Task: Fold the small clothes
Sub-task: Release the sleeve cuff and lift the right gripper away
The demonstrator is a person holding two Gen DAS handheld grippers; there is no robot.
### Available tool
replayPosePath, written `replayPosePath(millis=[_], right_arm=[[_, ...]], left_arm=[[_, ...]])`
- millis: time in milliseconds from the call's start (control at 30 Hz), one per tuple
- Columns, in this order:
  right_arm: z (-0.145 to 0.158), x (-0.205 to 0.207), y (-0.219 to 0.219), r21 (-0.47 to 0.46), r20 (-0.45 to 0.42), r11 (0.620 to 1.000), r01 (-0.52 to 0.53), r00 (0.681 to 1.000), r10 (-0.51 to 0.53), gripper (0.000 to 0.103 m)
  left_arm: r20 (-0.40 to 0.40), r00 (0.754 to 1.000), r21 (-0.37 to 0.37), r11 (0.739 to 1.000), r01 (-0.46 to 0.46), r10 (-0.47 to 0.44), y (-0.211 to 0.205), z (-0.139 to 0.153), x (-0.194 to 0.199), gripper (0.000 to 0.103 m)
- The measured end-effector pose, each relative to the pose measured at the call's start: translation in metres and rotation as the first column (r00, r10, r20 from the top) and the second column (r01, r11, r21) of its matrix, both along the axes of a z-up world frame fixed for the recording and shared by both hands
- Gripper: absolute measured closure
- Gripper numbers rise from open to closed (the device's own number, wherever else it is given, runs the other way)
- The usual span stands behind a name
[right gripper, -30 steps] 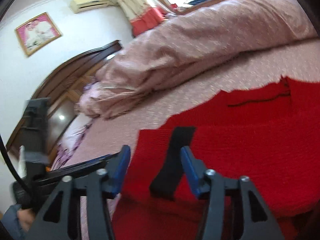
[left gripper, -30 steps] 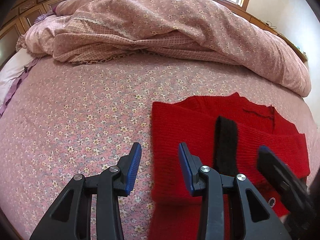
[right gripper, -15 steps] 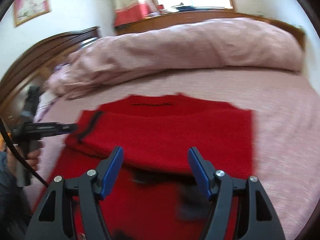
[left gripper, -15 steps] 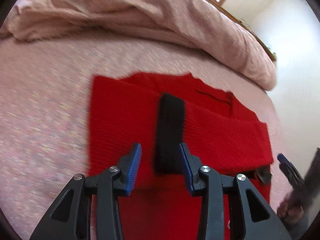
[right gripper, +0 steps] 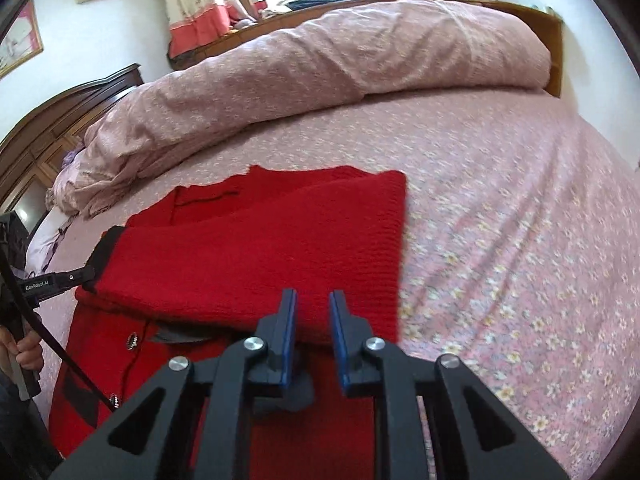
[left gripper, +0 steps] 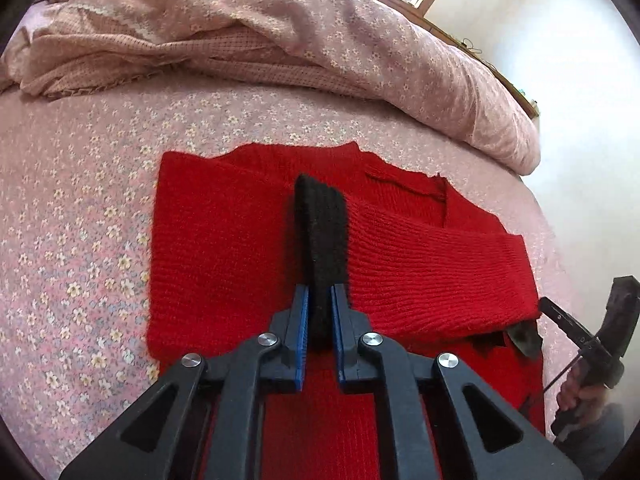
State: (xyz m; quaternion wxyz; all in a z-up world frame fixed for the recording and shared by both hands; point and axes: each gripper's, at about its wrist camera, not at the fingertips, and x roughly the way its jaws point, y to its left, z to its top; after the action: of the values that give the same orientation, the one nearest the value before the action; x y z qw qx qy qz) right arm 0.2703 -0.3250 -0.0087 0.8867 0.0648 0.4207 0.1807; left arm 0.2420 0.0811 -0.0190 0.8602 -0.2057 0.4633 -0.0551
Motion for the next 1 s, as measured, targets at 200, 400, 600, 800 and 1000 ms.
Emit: replayPosePath(millis=[200, 400, 600, 800, 1000], right_arm=[[-0.012, 0.007, 0.011, -0.005, -0.049, 1.000, -0.002, 0.999, 0.002, 0.093], [-0.026, 0.020, -0.013, 0.015, -0.121, 0.996, 0.084, 0.989, -0.081, 0.103], [-0.022, 0.014, 0.000, -0.072, -0.078, 0.996, 0.056, 0.995, -0.062, 0.103], [-0.015, 0.007, -0.006, -0.035, -0.068, 0.998, 0.060, 0.996, -0.062, 0.099], [0.000, -0.024, -0.020, -0.011, -0.022, 0.998, 0.069, 0.997, -0.069, 0.075]], left_arm=[[-0.015, 1.000, 0.022, 1.000, 0.010, -0.009, 0.002, -0.003, -0.006, 0.098], [-0.021, 1.000, 0.126, 0.992, -0.013, 0.015, -0.003, -0.013, 0.002, 0.097], [-0.037, 0.999, 0.100, 0.995, -0.031, 0.035, 0.007, -0.012, -0.003, 0.097], [-0.024, 0.999, 0.134, 0.990, -0.035, 0.039, 0.011, 0.001, -0.026, 0.093], [0.020, 1.000, 0.205, 0.978, -0.028, 0.024, 0.005, 0.013, -0.058, 0.088]])
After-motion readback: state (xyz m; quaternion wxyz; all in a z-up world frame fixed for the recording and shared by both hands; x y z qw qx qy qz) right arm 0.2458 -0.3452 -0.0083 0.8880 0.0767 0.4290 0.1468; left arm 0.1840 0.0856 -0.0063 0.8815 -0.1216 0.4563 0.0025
